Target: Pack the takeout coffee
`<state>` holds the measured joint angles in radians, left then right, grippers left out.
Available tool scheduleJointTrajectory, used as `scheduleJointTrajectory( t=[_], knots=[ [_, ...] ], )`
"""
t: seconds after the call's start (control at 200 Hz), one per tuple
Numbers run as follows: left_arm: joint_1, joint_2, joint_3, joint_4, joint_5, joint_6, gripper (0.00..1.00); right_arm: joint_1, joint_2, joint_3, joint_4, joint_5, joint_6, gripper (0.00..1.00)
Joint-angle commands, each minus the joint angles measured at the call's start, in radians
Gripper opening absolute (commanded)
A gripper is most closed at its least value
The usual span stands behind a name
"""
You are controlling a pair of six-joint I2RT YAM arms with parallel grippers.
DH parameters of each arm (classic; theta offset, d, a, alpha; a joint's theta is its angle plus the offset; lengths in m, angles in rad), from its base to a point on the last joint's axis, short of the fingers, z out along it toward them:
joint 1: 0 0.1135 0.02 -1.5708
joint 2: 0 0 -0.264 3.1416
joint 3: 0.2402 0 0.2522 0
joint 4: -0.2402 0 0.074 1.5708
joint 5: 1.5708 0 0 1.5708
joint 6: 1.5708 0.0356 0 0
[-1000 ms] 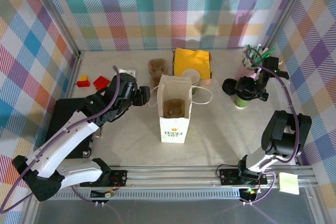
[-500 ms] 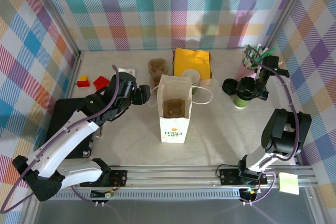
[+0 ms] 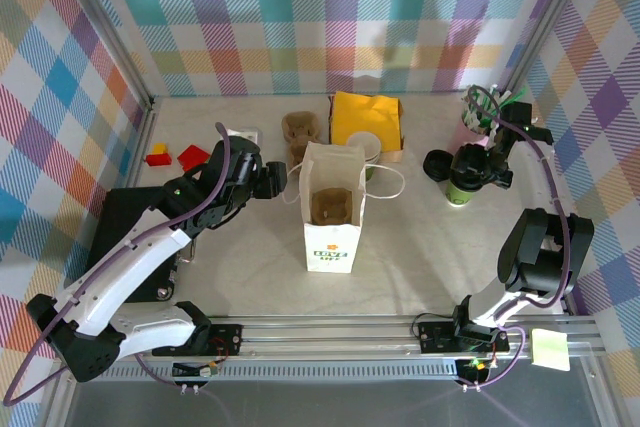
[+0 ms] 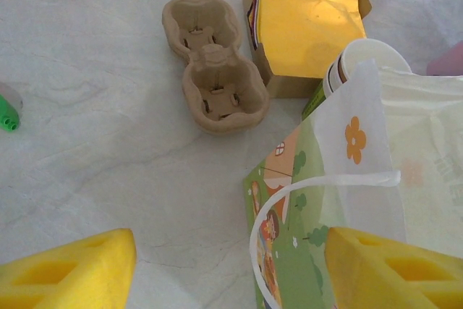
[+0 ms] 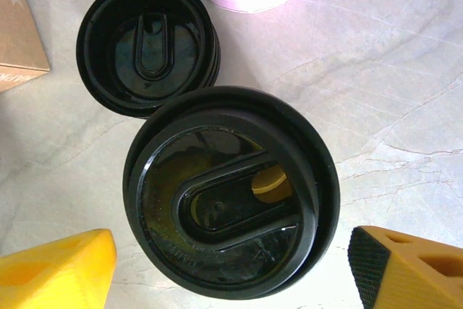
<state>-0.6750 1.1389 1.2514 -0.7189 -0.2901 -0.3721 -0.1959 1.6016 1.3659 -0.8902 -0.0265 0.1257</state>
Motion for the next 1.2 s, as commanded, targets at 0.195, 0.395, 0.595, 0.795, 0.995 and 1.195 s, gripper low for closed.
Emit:
scheduleJointTrajectory(
  t=[0.195,0.395,0.595,0.795,0.995,1.195],
  knots=[
    [0.012,0.002,-0.012,0.018,0.014,0.010,0.69,0.021,0.052,0.048,-0.035,0.011,-0.015,0.84],
    [0.014,0.006,-0.004,0.015,0.017,0.009,0.69,0.028,0.073,0.065,-0.052,0.017,-0.018,0.84],
    [0.015,0.009,-0.003,0.009,0.020,0.007,0.69,0.030,0.083,0.073,-0.062,0.017,-0.022,0.84],
    [0.015,0.008,-0.007,0.007,0.017,0.005,0.69,0.034,0.105,0.091,-0.081,0.018,-0.028,0.84],
    [0.017,0.011,-0.006,0.006,0.020,0.004,0.69,0.041,0.120,0.115,-0.099,0.037,-0.037,0.84],
    [0.020,0.016,-0.006,0.004,0.023,0.003,0.69,0.051,0.142,0.130,-0.116,0.052,-0.043,0.84]
  ],
)
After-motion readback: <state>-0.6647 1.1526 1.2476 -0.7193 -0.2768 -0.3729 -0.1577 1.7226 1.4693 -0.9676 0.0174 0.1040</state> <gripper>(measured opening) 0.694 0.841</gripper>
